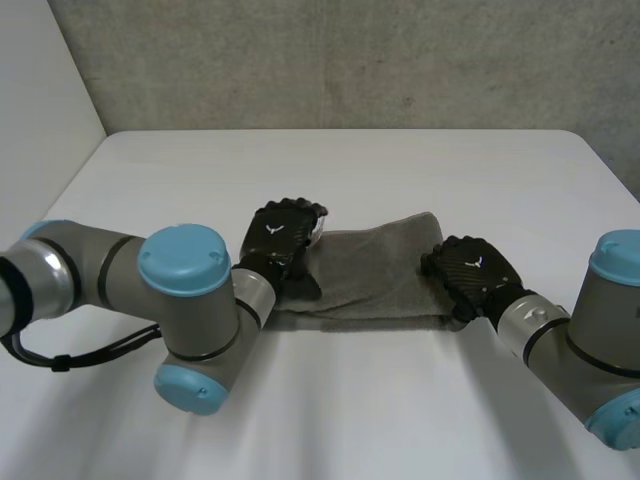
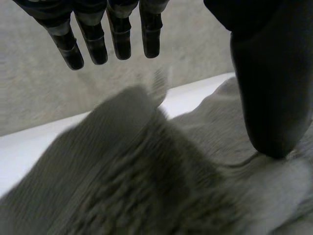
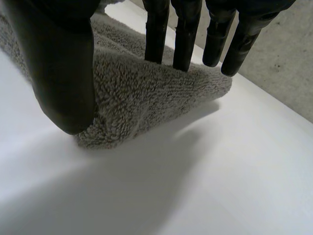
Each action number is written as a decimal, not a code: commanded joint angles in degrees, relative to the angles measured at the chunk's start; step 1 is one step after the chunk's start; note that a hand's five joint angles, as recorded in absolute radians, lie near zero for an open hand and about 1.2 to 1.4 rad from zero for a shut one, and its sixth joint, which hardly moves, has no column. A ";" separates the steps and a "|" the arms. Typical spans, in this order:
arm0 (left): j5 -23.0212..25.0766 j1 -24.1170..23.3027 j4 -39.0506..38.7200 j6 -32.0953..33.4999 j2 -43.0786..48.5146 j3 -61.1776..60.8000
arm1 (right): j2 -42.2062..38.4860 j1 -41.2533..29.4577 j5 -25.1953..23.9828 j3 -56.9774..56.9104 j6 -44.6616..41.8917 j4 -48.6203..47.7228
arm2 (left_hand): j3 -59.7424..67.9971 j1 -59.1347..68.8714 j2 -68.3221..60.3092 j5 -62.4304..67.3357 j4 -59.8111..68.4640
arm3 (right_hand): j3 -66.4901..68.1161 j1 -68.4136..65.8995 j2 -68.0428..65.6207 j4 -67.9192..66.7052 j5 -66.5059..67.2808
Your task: Fold the towel.
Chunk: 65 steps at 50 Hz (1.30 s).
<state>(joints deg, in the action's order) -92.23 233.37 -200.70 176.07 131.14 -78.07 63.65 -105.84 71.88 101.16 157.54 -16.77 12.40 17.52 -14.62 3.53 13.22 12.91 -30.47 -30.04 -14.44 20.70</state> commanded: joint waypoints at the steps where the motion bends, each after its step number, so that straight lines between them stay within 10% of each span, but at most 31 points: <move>1: -7.09 4.29 0.57 0.23 2.90 1.43 | -0.98 -0.07 0.28 0.00 -0.04 -0.02 | -2.40 -5.29 2.39 -1.30 -3.22 | -2.91 -2.98 -3.41 4.44 2.75; 31: -8.05 3.32 2.68 -0.21 -15.38 -17.29 | 2.44 1.16 0.63 0.80 -0.92 1.12 | -2.40 -6.30 3.40 -2.31 -3.22 | -2.91 -49.53 -49.96 4.44 49.30; 41: -8.05 10.25 2.77 0.06 -22.15 -19.31 | 5.79 -0.59 0.63 -7.38 -2.24 5.78 | -2.40 -6.30 3.40 -2.31 -3.22 | -2.91 -49.53 -49.96 4.44 49.30; 65: -6.47 16.86 2.59 -0.64 -27.96 -20.10 | -24.89 -33.55 1.42 -49.48 -7.95 18.35 | -2.40 -6.30 3.40 -2.31 -3.22 | -2.91 -41.52 -41.94 4.44 41.29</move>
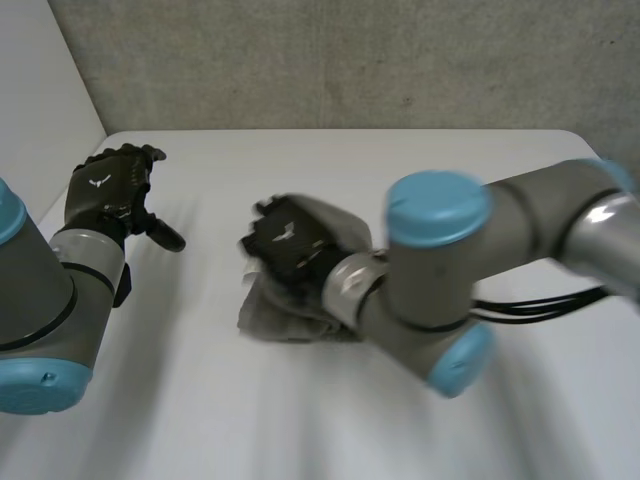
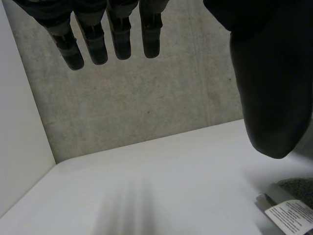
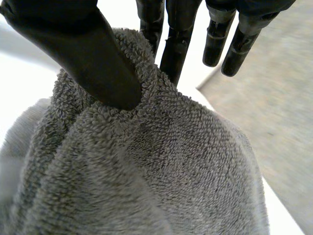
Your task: Fold the towel.
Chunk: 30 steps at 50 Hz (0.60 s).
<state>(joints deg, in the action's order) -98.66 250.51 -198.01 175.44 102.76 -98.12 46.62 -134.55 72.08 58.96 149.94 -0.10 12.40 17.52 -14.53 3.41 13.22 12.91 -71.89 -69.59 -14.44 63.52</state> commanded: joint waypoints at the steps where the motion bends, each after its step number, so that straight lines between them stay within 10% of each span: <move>1: -0.04 -0.28 -0.10 -0.01 0.42 -0.05 | -8.82 -5.28 1.56 -8.15 -0.26 1.94 | -2.40 -6.30 3.30 -2.18 -3.22 | -2.91 18.56 16.25 4.44 -20.19; 4: 0.04 -0.55 -0.28 -0.01 0.60 0.03 | -8.57 -5.72 2.70 -7.98 0.26 2.03 | -2.40 -6.30 3.30 -2.18 -3.22 | -2.91 61.89 59.59 4.44 -63.52; 18: 5.22 -5.55 -0.36 -0.80 4.81 4.16 | 13.39 5.34 9.04 13.70 18.69 -0.69 | -2.40 -6.30 3.30 -2.18 -3.22 | -2.91 61.89 59.59 4.44 -63.52; 30: 8.74 -9.77 0.34 -3.09 13.86 6.45 | 10.33 13.26 3.24 17.42 35.25 -0.61 | -2.40 -6.13 3.13 -2.02 -3.22 | -2.91 61.89 59.59 4.44 -63.52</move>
<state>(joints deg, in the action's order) -90.34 242.29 -197.78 172.22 112.27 -91.80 61.11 -123.58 78.62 77.31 180.26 -0.87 12.40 17.52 -14.46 3.41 13.22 12.91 -14.12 -14.38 -14.44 3.45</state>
